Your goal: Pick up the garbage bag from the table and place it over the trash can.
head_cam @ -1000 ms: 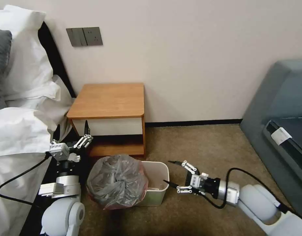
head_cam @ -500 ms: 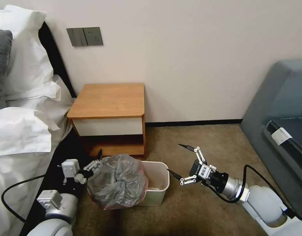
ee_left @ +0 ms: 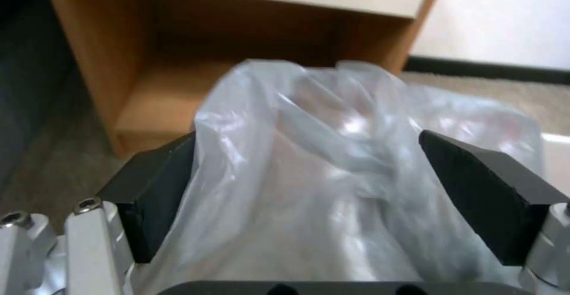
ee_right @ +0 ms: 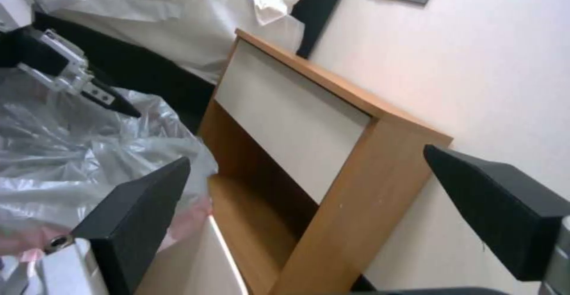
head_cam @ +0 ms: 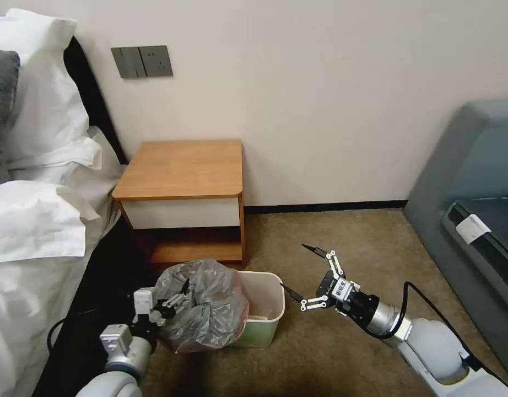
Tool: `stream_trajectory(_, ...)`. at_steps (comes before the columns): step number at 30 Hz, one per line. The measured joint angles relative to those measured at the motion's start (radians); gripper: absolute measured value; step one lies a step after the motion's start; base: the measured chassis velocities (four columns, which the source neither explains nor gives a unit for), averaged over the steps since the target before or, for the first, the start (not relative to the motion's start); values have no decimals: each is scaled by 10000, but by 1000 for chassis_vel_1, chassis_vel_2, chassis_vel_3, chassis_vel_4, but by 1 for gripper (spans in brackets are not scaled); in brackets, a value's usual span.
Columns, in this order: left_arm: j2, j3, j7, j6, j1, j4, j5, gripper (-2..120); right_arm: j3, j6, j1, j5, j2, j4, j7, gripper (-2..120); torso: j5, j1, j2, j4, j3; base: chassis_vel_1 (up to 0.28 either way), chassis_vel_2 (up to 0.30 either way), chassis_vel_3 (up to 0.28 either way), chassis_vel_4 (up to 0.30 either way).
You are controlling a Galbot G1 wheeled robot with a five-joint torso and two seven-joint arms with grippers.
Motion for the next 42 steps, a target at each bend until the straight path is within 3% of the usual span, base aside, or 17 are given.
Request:
stream_trajectory(3, -76, 31, 2, 452, 17, -189, 7, 91, -1, 28, -5, 6, 16, -18, 6, 100, 0, -1, 0, 0, 0, 0, 0, 0, 0)
stream_trajectory(10, -207, 72, -106, 495, 57, -309, 457, 93, 7, 67, -40, 10, 26, -21, 9, 100, -2, 0, 0, -1, 0, 0, 0, 0, 0)
stream_trajectory(20, -409, -146, -272, -359, 438, -1051, 1219, 100, -57, 76, 20, 5, 137, -49, 9, 100, -1, 0, 0, 0, 0, 0, 0, 0, 0)
stream_trajectory(22, -408, -107, -204, -239, 431, -1237, 896, 100, -100, 53, 64, -3, 157, -49, 9, 100, 0, 0, 0, 0, 0, 0, 0, 0, 0)
stream_trajectory(23, -407, -10, -154, 163, 406, -1362, 512, 100, -139, 29, 101, -12, 182, -41, 9, 100, -1, -1, 0, 0, 0, 0, 0, 0, 0)
stream_trajectory(24, -403, 76, -127, 1048, 391, -1452, -109, 100, -144, 27, 93, -25, 201, -7, 6, 100, -1, 0, 0, 0, 0, 0, 0, 0, 0)
stream_trajectory(25, -403, 76, -127, 1048, 391, -1452, -109, 100, -144, 27, 93, -25, 201, -7, 6, 100, -1, 0, 0, 0, 0, 0, 0, 0, 0)
stream_trajectory(28, -442, 88, -169, 2003, 339, -1477, -531, 97, -52, 96, -63, -44, 214, 25, -13, 100, -2, 0, 0, 0, 0, 0, 0, 0, 0)
stream_trajectory(32, -521, 67, -293, 2496, 112, -1247, -605, 95, 46, 246, -253, -66, 276, 26, -44, 100, -1, 0, 0, 0, 0, 0, 0, 0, 0)
stream_trajectory(42, -717, 61, -656, 2496, -440, -497, -454, 95, 118, 383, -466, -133, 360, 93, -58, 100, -2, 0, 0, 0, 0, 0, 0, 0, 0)
